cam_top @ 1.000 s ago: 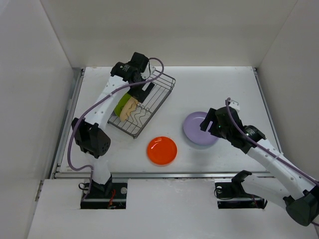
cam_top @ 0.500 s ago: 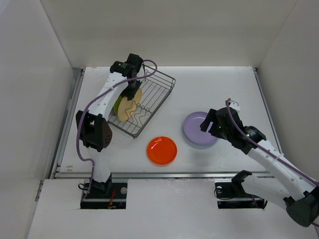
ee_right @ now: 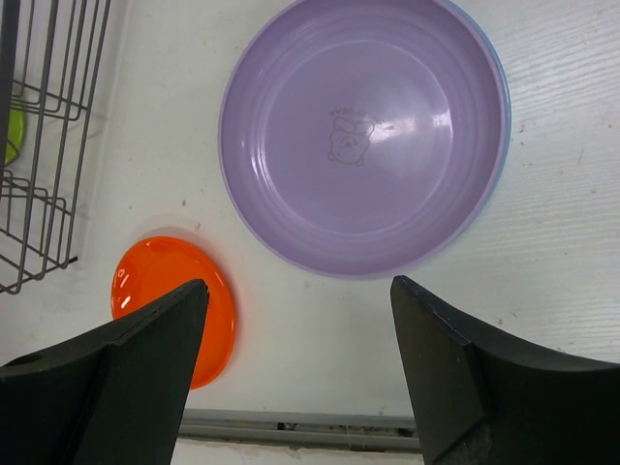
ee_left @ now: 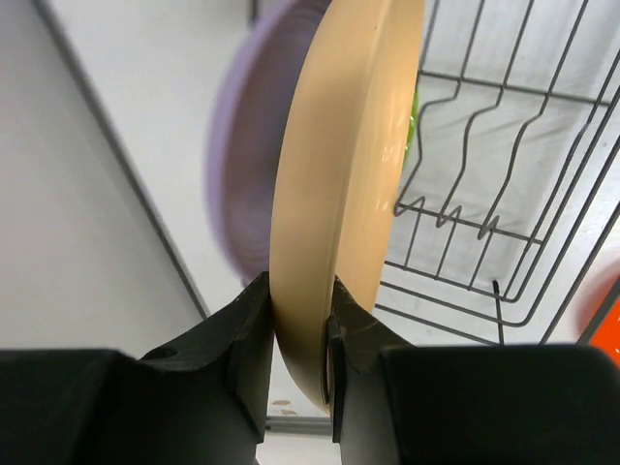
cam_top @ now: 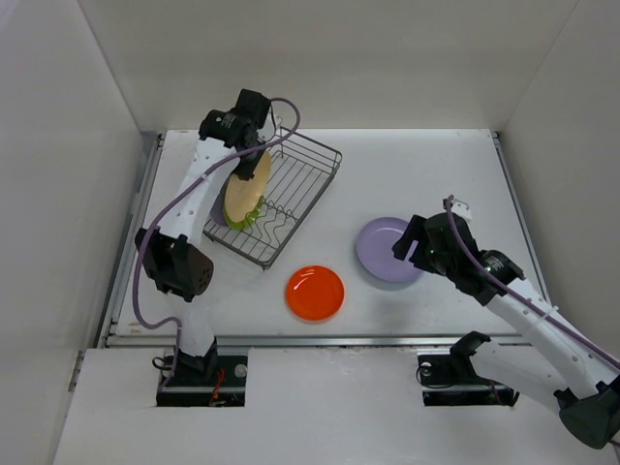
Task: Unload the plates from the dish rack
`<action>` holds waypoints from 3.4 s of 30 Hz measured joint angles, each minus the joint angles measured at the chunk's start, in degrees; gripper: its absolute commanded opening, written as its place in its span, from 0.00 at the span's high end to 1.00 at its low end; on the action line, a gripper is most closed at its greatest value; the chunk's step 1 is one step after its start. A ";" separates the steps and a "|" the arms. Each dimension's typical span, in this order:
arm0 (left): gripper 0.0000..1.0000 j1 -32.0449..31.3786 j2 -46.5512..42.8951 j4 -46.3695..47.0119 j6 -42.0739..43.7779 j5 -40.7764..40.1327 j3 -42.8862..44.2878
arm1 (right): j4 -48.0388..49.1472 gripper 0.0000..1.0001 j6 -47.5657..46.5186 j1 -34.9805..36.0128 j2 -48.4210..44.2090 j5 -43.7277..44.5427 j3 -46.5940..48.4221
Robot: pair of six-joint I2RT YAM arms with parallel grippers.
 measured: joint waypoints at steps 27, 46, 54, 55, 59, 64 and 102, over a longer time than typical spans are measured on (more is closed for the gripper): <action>1.00 -6.56 -10.05 -10.93 1.49 40.81 4.94 | 11.04 0.00 -8.41 0.00 -12.26 -24.46 0.61; 1.00 -10.14 -8.68 -11.23 2.99 45.33 -1.36 | 12.63 0.01 -8.79 0.00 -12.52 -26.84 -4.63; 1.00 -10.51 -6.71 -11.15 3.48 46.25 -1.53 | 16.09 0.05 -8.31 0.00 -7.89 -25.62 -7.43; 1.00 -10.67 -6.54 -11.15 3.65 46.29 -1.66 | 16.74 0.07 -8.24 0.00 -7.02 -25.42 -7.48; 1.00 -11.61 -5.97 -11.19 4.20 46.31 -2.36 | 20.57 0.21 -8.09 0.00 -4.07 -25.59 -7.74; 1.00 -12.50 -4.48 -11.04 4.44 46.27 -2.38 | 24.83 0.59 -7.61 0.15 -0.59 -26.88 -7.91; 0.00 -5.92 -17.77 -6.60 -1.11 25.38 -6.84 | 3.78 1.00 19.04 -2.29 -3.58 13.35 -8.46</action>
